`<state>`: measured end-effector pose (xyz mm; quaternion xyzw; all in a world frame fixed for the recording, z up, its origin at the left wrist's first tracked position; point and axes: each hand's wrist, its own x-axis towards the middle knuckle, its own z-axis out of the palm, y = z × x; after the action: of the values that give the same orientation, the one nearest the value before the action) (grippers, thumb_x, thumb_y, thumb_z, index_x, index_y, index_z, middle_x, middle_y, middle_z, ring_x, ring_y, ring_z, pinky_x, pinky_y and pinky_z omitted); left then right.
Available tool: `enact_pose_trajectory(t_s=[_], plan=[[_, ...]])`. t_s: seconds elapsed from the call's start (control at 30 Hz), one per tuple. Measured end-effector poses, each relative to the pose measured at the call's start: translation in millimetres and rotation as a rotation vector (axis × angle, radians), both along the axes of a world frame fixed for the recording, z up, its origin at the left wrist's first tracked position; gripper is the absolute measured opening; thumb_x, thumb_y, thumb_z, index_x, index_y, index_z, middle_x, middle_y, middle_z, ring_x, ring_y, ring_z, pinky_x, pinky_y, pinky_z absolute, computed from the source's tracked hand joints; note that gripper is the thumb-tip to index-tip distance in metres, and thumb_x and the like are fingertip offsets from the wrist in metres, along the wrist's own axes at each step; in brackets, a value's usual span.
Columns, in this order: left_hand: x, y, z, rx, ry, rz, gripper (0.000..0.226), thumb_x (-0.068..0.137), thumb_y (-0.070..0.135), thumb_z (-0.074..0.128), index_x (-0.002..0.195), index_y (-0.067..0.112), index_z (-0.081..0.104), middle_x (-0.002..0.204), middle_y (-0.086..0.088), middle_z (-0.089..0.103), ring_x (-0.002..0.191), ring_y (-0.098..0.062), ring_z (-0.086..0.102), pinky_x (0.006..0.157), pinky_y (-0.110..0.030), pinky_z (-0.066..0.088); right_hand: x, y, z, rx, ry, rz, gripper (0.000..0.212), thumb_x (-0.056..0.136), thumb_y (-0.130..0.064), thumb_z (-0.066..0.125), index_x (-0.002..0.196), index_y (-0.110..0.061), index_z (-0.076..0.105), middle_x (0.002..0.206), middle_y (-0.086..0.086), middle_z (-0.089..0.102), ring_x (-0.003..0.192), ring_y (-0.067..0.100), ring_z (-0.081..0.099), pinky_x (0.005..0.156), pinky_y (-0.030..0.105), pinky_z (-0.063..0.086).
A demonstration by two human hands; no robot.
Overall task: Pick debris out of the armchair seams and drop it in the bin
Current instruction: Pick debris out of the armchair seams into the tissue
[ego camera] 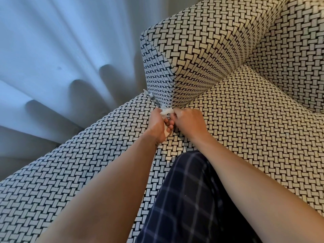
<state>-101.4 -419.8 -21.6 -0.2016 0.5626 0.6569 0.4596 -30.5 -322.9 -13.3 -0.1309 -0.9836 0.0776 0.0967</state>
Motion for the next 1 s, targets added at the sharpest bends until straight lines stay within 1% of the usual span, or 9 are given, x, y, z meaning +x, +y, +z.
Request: enact_pose_trajectory(t_s=[0.1, 0.17, 0.3, 0.5, 0.57, 0.63, 0.7, 0.8, 1.0], plan=[[1, 1, 3, 0.000, -0.003, -0.006, 0.040, 0.097, 0.029, 0.033, 0.077, 0.007, 0.059, 0.056, -0.004, 0.051, 0.039, -0.012, 0.046, 0.032, -0.019, 0.031, 10, 8, 1, -0.103, 0.047, 0.047, 0.023, 0.101, -0.032, 0.057, 0.094, -0.018, 0.073, 0.071, -0.002, 0.067, 0.057, 0.018, 0.060, 0.055, 0.033, 0.052], [0, 1, 2, -0.004, -0.009, -0.012, 0.041, 0.098, 0.031, 0.033, 0.093, 0.004, 0.063, 0.059, -0.006, 0.059, 0.041, -0.014, 0.050, 0.031, -0.019, 0.033, 15, 9, 0, -0.134, 0.061, 0.073, 0.021, 0.099, -0.027, 0.060, 0.112, -0.018, 0.073, 0.083, -0.001, 0.070, 0.068, 0.020, 0.064, 0.059, 0.035, 0.054], [0, 2, 0, 0.037, -0.002, 0.009, 0.046, 0.101, 0.034, 0.030, 0.080, 0.007, 0.061, 0.057, -0.006, 0.060, 0.042, -0.016, 0.051, 0.029, -0.021, 0.032, 16, 8, 0, -0.150, 0.086, 0.138, 0.034, 0.097, -0.011, 0.062, 0.130, -0.011, 0.065, 0.099, 0.006, 0.067, 0.087, 0.024, 0.063, 0.066, 0.039, 0.057], [-2, 4, -6, 0.064, -0.041, 0.039, 0.042, 0.097, 0.038, 0.034, 0.082, 0.009, 0.061, 0.060, -0.002, 0.053, 0.046, -0.014, 0.047, 0.030, -0.020, 0.031, 15, 6, 1, -0.082, 0.095, 0.221, 0.039, 0.090, -0.013, 0.070, 0.129, -0.013, 0.066, 0.105, 0.004, 0.060, 0.096, 0.022, 0.055, 0.063, 0.028, 0.050], [-2, 4, -8, 0.083, -0.034, 0.061, 0.037, 0.094, 0.036, 0.039, 0.091, 0.008, 0.062, 0.062, -0.002, 0.054, 0.048, -0.015, 0.049, 0.036, -0.025, 0.035, 14, 5, 2, -0.079, 0.109, 0.239, 0.033, 0.091, -0.014, 0.069, 0.123, -0.011, 0.070, 0.100, 0.004, 0.059, 0.093, 0.021, 0.053, 0.068, 0.027, 0.049], [-2, 3, -9, 0.084, -0.024, 0.066, 0.032, 0.088, 0.032, 0.045, 0.102, 0.008, 0.060, 0.066, -0.003, 0.054, 0.052, -0.017, 0.050, 0.043, -0.031, 0.037, 12, 2, 5, -0.128, 0.092, 0.276, 0.024, 0.093, -0.012, 0.066, 0.115, -0.008, 0.072, 0.098, 0.004, 0.060, 0.093, 0.020, 0.054, 0.074, 0.034, 0.055], [-1, 3, -9, 0.066, -0.008, 0.050, 0.021, 0.091, 0.027, 0.045, 0.092, 0.010, 0.057, 0.062, -0.001, 0.051, 0.047, -0.016, 0.048, 0.039, -0.029, 0.037, 11, -1, 7, -0.240, 0.044, 0.282, 0.023, 0.095, -0.010, 0.063, 0.116, -0.009, 0.072, 0.103, 0.003, 0.065, 0.099, 0.019, 0.057, 0.087, 0.035, 0.054], [-1, 4, -10, 0.063, -0.009, 0.033, 0.023, 0.096, 0.029, 0.044, 0.087, 0.011, 0.055, 0.058, 0.000, 0.054, 0.044, -0.014, 0.050, 0.036, -0.026, 0.038, 14, 0, 5, -0.403, 0.014, 0.186, 0.034, 0.096, -0.006, 0.059, 0.127, -0.017, 0.068, 0.117, -0.001, 0.070, 0.110, 0.014, 0.060, 0.104, 0.027, 0.043], [-3, 3, -7, 0.062, -0.047, 0.005, 0.044, 0.102, 0.039, 0.043, 0.124, 0.002, 0.052, 0.070, -0.010, 0.063, 0.046, -0.017, 0.058, 0.031, -0.021, 0.040, 18, 7, 4, -0.516, 0.181, -0.104, 0.025, 0.096, -0.004, 0.054, 0.106, -0.020, 0.070, 0.106, -0.010, 0.064, 0.106, 0.008, 0.053, 0.099, 0.033, 0.046]])
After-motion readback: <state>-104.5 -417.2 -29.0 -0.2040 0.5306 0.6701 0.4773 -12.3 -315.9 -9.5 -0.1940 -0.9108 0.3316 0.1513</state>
